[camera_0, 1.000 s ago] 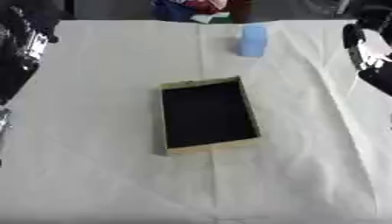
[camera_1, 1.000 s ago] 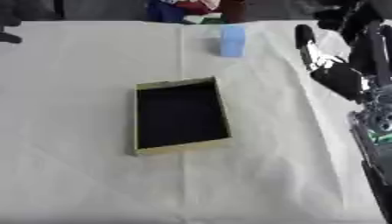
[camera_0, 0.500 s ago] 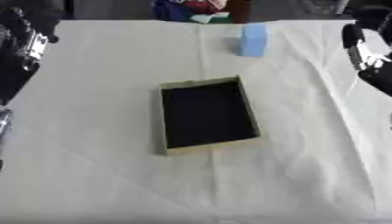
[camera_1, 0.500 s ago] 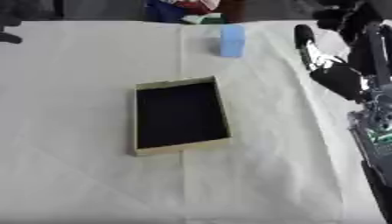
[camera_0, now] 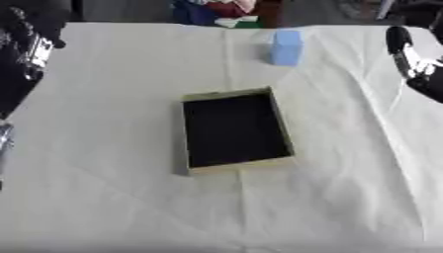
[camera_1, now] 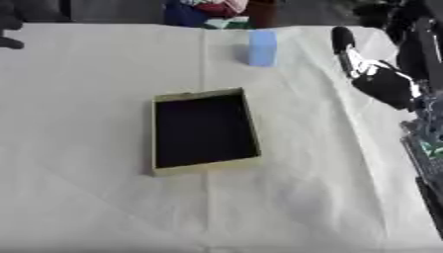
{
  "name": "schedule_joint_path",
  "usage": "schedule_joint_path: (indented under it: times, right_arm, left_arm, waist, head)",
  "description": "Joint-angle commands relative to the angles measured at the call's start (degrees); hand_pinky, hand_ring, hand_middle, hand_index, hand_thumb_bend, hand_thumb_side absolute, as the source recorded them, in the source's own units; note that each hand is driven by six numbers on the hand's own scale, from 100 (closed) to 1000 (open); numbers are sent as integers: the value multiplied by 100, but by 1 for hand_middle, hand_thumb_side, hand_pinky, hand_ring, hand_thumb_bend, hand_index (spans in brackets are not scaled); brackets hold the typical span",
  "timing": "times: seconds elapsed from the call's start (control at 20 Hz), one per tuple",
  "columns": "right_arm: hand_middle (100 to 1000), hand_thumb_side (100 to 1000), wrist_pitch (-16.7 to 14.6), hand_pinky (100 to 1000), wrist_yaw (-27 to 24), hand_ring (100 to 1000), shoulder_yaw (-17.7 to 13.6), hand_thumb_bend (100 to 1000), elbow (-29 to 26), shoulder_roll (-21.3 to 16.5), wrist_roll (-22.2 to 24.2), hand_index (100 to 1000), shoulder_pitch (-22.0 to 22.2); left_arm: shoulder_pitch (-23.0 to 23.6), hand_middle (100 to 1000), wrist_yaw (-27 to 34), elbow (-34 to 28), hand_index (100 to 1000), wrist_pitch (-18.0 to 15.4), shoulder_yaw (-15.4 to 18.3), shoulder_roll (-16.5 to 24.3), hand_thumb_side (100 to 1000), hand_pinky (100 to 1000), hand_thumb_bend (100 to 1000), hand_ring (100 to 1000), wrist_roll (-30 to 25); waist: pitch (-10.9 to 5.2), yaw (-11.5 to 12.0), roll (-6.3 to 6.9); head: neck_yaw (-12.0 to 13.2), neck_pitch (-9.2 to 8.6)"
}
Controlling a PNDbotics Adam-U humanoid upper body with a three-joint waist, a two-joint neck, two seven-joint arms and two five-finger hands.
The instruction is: Pick up objects on the table and place them in the box.
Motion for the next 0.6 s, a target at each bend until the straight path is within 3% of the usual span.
schedule_joint_path:
  times: [0.05,0.2,0.35,0.5,0.6]
  right_arm:
    - [800,381,28,779,-217,782,-53,326,-104,-624,28,915,-254]
    - [812,381,86,783,-639,797,-58,348,168,-1130,93,922,-647]
    - [834,367,45,789,-1268,823,70,387,782,-1622,438,933,-1111]
    - [834,367,-105,789,-1574,823,80,387,1158,-1757,703,933,-1303]
    - [866,324,-91,811,-1564,861,179,440,1342,-1879,827,947,-1436]
  left_arm:
    - [-88,822,-5,-91,881,-6,46,80,799,690,296,790,-10]
    - [-134,822,-4,-104,881,-12,13,59,799,691,297,790,-42]
    - [-197,822,-3,-115,881,-15,-21,31,799,691,296,790,-82]
    - [-212,822,-2,-118,881,-14,-26,27,799,691,296,790,-92]
    - [-283,822,-3,-134,881,-25,-74,17,798,691,298,790,-130]
  waist:
    - [-95,23,-12]
    - [-93,99,-28]
    - [-91,206,-54]
    - [-91,226,-62]
    - [-71,328,-117]
  head:
    - [-18,29]
    - [-69,29]
    - [-137,29]
    - [-148,29]
    - [-225,29]
